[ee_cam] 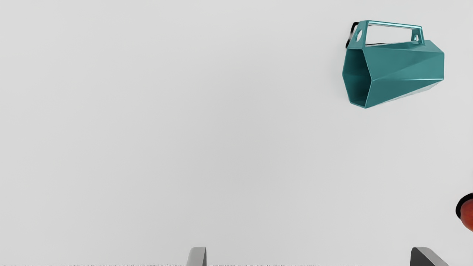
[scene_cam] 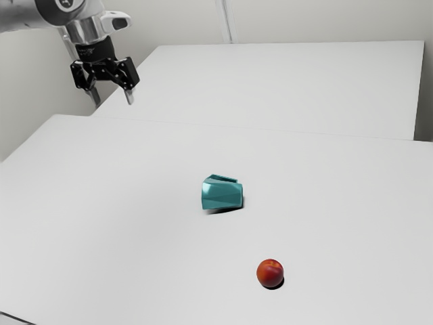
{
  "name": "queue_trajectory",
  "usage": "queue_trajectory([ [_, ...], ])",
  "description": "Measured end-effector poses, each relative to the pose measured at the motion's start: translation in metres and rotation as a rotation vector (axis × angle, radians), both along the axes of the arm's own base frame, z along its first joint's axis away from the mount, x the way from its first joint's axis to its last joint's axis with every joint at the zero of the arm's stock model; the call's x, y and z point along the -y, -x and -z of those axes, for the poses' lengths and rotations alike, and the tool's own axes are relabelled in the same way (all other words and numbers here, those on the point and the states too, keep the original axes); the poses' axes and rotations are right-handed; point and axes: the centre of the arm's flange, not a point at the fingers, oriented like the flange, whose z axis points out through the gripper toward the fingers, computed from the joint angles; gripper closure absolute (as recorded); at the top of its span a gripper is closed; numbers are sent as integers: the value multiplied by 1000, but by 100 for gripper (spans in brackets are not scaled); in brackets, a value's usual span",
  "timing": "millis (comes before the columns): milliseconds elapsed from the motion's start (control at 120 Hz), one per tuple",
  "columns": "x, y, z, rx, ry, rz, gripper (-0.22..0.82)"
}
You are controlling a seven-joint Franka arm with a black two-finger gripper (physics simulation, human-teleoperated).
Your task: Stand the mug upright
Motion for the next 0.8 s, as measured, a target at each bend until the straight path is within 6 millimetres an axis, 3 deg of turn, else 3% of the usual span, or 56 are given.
queue_trajectory([
  [167, 14, 5, 15, -6, 17, 28, 0],
  [267, 19, 1, 92, -93, 178, 8, 0],
  [325, 8, 5, 143, -127, 317, -46, 0],
  [425, -17, 14, 211, -111, 566, -173, 0],
  [517, -25, 14, 242, -37, 723, -231, 0],
  [692, -18, -5, 294, 91, 855, -259, 0],
  [800, -18, -15, 312, 179, 890, -279, 0],
])
